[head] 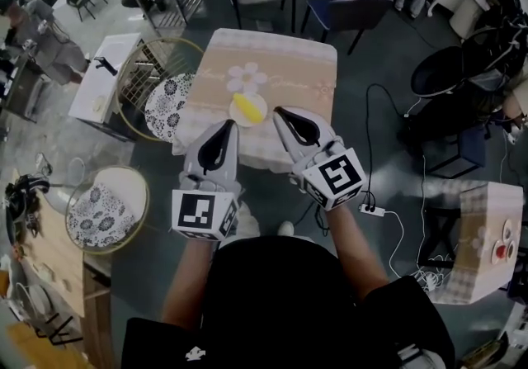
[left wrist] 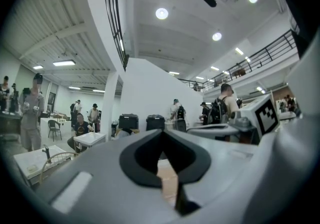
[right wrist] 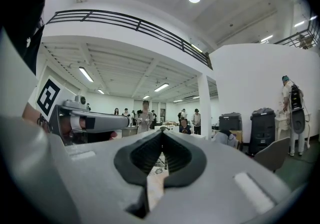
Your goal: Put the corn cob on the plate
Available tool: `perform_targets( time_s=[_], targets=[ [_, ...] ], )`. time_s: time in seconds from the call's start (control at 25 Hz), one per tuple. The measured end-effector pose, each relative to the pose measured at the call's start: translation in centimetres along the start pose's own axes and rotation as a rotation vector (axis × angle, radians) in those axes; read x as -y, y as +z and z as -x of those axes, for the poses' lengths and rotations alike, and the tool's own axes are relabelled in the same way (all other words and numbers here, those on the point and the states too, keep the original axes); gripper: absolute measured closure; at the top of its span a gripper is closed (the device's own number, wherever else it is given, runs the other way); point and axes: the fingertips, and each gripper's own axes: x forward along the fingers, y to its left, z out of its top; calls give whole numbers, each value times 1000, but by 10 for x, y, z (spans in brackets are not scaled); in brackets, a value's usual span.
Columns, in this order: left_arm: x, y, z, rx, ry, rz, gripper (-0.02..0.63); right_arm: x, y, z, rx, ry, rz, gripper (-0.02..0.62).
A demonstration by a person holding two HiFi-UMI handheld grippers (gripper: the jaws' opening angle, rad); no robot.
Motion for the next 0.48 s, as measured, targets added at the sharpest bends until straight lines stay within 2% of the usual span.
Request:
perform_targets(
  time_s=[0.48],
  targets=[
    [13,3,12,7,29,-25,598,-10,1,8,2,44,8,594]
  ],
)
